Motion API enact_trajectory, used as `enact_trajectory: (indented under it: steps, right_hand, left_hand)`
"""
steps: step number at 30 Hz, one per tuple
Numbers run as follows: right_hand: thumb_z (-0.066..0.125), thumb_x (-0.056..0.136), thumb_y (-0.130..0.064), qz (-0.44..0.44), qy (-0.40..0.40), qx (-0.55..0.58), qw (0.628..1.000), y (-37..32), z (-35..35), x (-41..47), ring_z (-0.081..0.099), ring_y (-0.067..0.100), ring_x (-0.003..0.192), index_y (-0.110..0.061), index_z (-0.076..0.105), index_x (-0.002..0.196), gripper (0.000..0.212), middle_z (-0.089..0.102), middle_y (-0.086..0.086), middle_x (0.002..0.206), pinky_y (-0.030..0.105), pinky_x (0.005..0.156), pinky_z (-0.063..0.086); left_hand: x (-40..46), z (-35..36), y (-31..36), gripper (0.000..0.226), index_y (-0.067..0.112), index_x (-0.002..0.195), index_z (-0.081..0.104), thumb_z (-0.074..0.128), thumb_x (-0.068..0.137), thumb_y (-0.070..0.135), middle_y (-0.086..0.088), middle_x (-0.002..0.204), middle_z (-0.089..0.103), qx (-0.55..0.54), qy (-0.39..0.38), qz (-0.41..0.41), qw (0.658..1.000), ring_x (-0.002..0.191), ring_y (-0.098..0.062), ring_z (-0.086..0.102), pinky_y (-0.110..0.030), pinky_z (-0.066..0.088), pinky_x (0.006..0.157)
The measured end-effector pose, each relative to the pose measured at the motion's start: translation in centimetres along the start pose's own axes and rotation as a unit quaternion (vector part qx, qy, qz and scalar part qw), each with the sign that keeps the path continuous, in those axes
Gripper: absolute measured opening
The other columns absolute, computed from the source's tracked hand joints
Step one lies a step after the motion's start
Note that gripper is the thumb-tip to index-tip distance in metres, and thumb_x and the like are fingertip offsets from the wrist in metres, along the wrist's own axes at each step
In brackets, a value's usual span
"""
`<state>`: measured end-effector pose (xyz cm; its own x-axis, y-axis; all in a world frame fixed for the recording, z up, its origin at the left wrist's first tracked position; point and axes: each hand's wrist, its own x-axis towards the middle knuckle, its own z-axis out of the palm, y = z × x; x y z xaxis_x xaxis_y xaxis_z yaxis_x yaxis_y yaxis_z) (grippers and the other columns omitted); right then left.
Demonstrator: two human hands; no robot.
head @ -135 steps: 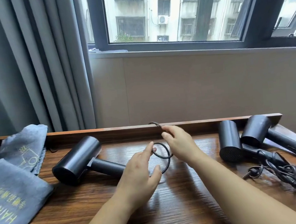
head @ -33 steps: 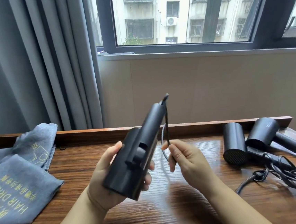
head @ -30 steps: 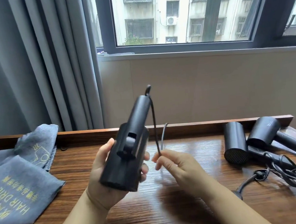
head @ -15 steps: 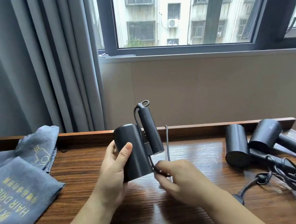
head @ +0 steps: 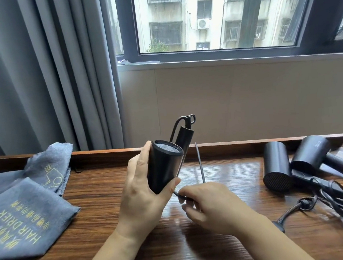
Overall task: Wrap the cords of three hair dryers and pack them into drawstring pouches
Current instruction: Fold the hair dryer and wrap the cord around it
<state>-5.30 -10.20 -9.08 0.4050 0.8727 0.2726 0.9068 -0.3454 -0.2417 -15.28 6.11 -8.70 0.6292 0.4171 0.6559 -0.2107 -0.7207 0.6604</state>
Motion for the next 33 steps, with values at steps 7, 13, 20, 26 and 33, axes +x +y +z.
enact_trajectory:
  steps: [7,13,20,26,33]
  right_hand:
    - [0.042,0.092,-0.039,0.035,-0.013,-0.038,0.999,-1.2,-2.4,-0.5,0.049,0.019,0.073,-0.024,0.053,0.095,0.018,0.059,-0.004,0.075,0.034,0.062,0.036]
    - [0.044,0.091,-0.044,0.010,-0.008,-0.099,0.995,-2.3,-5.6,-1.9,0.052,0.019,0.077,-0.025,0.057,0.090,0.023,0.062,-0.005,0.079,0.033,0.064,0.040]
    - [0.050,0.090,-0.046,-0.102,0.084,-0.059,0.990,-0.9,-8.3,-2.4,0.047,0.003,0.067,-0.028,0.065,0.082,0.025,0.045,-0.019,0.073,0.025,0.063,0.047]
    - [0.070,0.069,-0.066,-0.071,0.125,0.040,0.989,-0.9,-8.9,-3.5,0.046,0.016,0.056,-0.020,0.053,0.068,0.049,0.054,-0.007,0.058,0.032,0.053,0.043]
    - [0.073,0.078,-0.045,0.037,0.097,0.323,0.941,2.4,-8.2,-2.6,0.049,0.009,0.063,-0.021,0.068,0.067,0.026,0.058,-0.006,0.063,0.031,0.063,0.039]
  left_hand:
    - [0.2,-1.0,1.4,0.091,0.029,0.157,0.021,0.066,0.082,0.056,0.008,0.136,0.042,0.102,-0.043,0.048,0.993,0.123,-0.009,0.046,-0.026,0.042,0.102]
    - [0.9,-3.6,2.4,0.094,0.038,0.155,0.018,0.074,0.080,0.049,0.017,0.127,0.042,0.133,-0.135,-0.016,0.982,0.115,-0.004,0.046,-0.026,0.044,0.099]
    - [1.1,-7.9,5.9,0.064,0.063,0.122,0.047,0.081,0.072,0.042,0.019,0.107,0.068,0.043,-0.319,-0.109,0.940,0.098,-0.003,0.066,-0.034,0.053,0.093]
    - [0.6,-10.7,8.0,0.056,0.043,0.130,0.056,0.078,0.084,0.021,0.007,0.115,0.070,-0.071,-0.432,-0.168,0.883,0.104,-0.011,0.068,-0.029,0.054,0.090]
    - [-0.4,-12.2,7.1,0.051,0.014,0.125,0.064,0.069,0.076,0.027,-0.020,0.115,0.066,-0.357,-0.399,-0.241,0.810,0.097,-0.032,0.066,-0.040,0.057,0.079]
